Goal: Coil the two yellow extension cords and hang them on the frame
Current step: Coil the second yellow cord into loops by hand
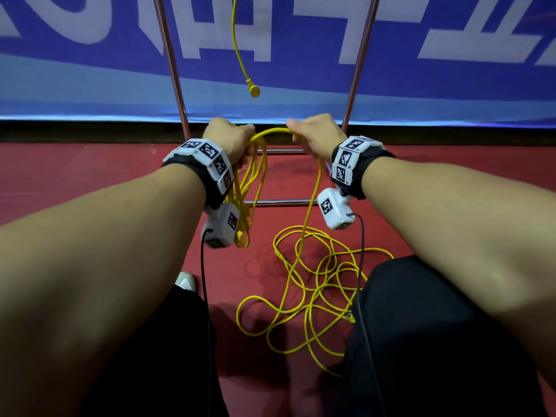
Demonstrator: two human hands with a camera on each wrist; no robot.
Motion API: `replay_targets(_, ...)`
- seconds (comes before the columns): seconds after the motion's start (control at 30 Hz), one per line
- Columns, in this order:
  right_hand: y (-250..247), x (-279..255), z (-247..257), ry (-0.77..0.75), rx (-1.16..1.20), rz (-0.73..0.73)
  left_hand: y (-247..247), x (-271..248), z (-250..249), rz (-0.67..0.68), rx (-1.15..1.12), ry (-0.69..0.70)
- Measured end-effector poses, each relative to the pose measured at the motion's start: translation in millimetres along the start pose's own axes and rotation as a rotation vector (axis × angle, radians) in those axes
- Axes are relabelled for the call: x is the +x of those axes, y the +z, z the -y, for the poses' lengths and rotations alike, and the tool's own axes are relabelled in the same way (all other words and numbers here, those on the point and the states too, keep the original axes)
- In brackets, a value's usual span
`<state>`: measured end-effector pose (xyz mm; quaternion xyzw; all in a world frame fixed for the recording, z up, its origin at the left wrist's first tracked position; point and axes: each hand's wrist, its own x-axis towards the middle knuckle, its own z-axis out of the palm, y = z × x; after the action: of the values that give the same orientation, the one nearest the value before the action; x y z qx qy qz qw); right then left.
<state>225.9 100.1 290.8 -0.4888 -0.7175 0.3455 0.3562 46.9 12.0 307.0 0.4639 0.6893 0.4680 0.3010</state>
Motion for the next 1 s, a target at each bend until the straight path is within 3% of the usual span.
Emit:
replay_targets(0.17,15,-6,14,-0.118,-0.13,0.085,6,-5,-2,0.068,0.043,-0.01)
replay_targets(0.3,26,-11,24,-0.149,-0.172,0.121,6,-5,-8,0.033,0.065,-0.007)
replay_targets(0.5,24,-17,20,-0.067,-0.046,0.258,7,-2,-7,-0.018,0.091,0.065)
replay_targets(0.67,24,-22,7,0.146,-0.141,0.471,1,4,-5,-0.108,0.109,0.055)
replay_targets(0.77,20,-17,-1,0.226,0.02,0.384,-3,5,-4,-0.121,0.066,0.033)
replay_targets(0.9,5,-7,0,0.041,-0.151,0.144,-3,2,-2,-0.05,-0.025,0.006)
replay_targets(1.0,3,-8,3,-0.035,-0.141,0.093,-2,0,0,-0.002,-0.013,-0.012)
